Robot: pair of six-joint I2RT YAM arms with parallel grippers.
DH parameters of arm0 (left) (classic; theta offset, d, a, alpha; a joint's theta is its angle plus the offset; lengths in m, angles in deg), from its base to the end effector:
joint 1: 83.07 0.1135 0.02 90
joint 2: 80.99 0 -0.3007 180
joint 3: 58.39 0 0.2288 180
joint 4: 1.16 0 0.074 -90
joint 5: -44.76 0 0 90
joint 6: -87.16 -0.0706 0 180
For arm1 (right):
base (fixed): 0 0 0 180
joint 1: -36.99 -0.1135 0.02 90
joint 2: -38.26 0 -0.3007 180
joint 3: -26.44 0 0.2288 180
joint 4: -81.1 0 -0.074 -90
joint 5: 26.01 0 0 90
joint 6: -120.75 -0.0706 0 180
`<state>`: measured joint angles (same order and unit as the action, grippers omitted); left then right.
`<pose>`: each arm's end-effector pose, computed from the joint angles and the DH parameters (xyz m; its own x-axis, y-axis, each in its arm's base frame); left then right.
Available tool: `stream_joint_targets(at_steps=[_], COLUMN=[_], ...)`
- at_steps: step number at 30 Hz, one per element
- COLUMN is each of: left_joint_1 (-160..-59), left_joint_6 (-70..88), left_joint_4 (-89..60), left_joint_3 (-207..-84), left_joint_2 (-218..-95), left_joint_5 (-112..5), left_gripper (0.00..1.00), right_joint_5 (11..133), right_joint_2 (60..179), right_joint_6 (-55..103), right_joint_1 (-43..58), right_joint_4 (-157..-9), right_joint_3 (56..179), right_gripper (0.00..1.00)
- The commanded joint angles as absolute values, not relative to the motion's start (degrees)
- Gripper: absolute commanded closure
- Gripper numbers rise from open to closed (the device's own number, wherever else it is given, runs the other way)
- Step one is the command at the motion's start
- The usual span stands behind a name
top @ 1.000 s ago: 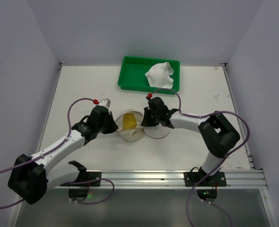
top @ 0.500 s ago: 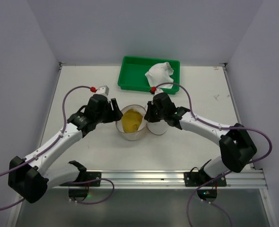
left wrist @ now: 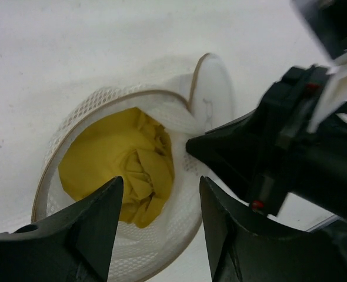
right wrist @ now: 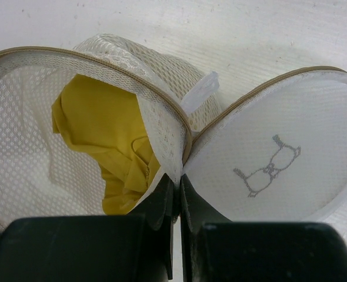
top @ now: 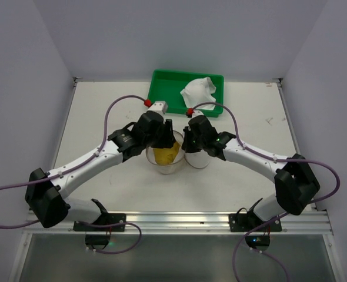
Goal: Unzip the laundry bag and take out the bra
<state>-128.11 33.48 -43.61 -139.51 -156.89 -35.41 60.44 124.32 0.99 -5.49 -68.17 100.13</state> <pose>0.2127 -0.1959 0.3391 -0.7005 -0.1244 -0.7027 0.2312 0.8920 -0.3884 0.2451 0.2185 0.2658 -0.7555 -0.0200 -0.6549 -0.3061 0.8946 0.3257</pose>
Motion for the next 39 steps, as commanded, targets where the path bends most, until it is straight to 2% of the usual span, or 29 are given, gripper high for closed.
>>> stream_joint_targets(at_steps=[1, 11, 15, 16, 17, 18, 21, 23, 28, 31, 34, 35, 37, 38, 39], left_joint_1=[-128.1, -127.7, -127.3, -127.2, -127.1, -126.9, -126.7, -126.6, -126.6, -126.6, -126.6, -126.6, -126.6, -126.6, -126.6], left_joint_6=[32.2, 32.5, 32.3, 31.9, 31.8, 31.6, 30.8, 30.4, 31.3, 33.0, 34.6, 34.6, 34.7, 34.7, 34.6], left_joint_4=[-40.9, -36.6, -33.2, -32.6, -32.3, -32.0, -31.1, -30.5, -28.8, -27.4, -26.9, -26.7, -26.0, -25.8, -25.6], left_joint_3=[-136.5, -133.5, -133.4, -133.5, -133.5, -133.7, -134.3, -134.4, -133.3, -131.9, -131.1, -130.8, -130.3, -130.2, -130.1], left_joint_2=[-159.2, -168.2, -171.1, -172.1, -172.7, -173.3, -175.6, -177.1, -181.0, -183.2, -184.8, -184.9, -184.5, -184.3, -183.6], left_joint_5=[-34.2, -27.2, -24.8, -24.2, -23.8, -23.5, -23.0, -23.8, -26.4, -27.6, -28.2, -28.4, -29.1, -29.4, -29.8], left_gripper=[0.42, 0.43, 0.35, 0.29, 0.29, 0.21, 0.09, 0.07, 0.10, 0.16, 0.30, 0.46, 0.62, 0.77, 0.83], right_joint_5=[58.8, 59.8, 60.7, 60.9, 61.3, 62.0, 63.5, 63.7, 63.7, 63.7, 63.7, 63.7, 63.7, 63.7, 63.6], right_joint_2=[121.5, 119.7, 118.9, 118.7, 118.6, 118.6, 118.9, 119.4, 120.4, 121.0, 121.2, 121.2, 121.1, 121.0, 120.9], right_joint_6=[2.0, 2.5, 3.4, 3.6, 3.6, 3.6, 3.6, 3.5, 3.2, 2.9, 2.4, 2.0, 1.7, 1.4, 1.4], right_joint_1=[-5.9, -6.0, -6.1, -6.3, -6.3, -6.4, -6.6, -6.9, -7.0, -7.0, -7.0, -6.9, -7.0, -7.0, -7.0], right_joint_4=[-68.5, -68.4, -68.6, -69.0, -69.3, -69.5, -70.2, -71.0, -72.0, -72.5, -73.1, -73.2, -73.7, -73.8, -73.8], right_joint_3=[101.2, 99.9, 99.3, 99.0, 98.7, 98.5, 98.0, 97.6, 97.3, 97.0, 96.4, 96.1, 95.4, 95.1, 94.9], right_gripper=[1.00, 1.00, 1.00, 1.00, 1.00, 1.00, 1.00, 1.00, 1.00, 1.00, 1.00, 1.00, 1.00, 1.00, 1.00])
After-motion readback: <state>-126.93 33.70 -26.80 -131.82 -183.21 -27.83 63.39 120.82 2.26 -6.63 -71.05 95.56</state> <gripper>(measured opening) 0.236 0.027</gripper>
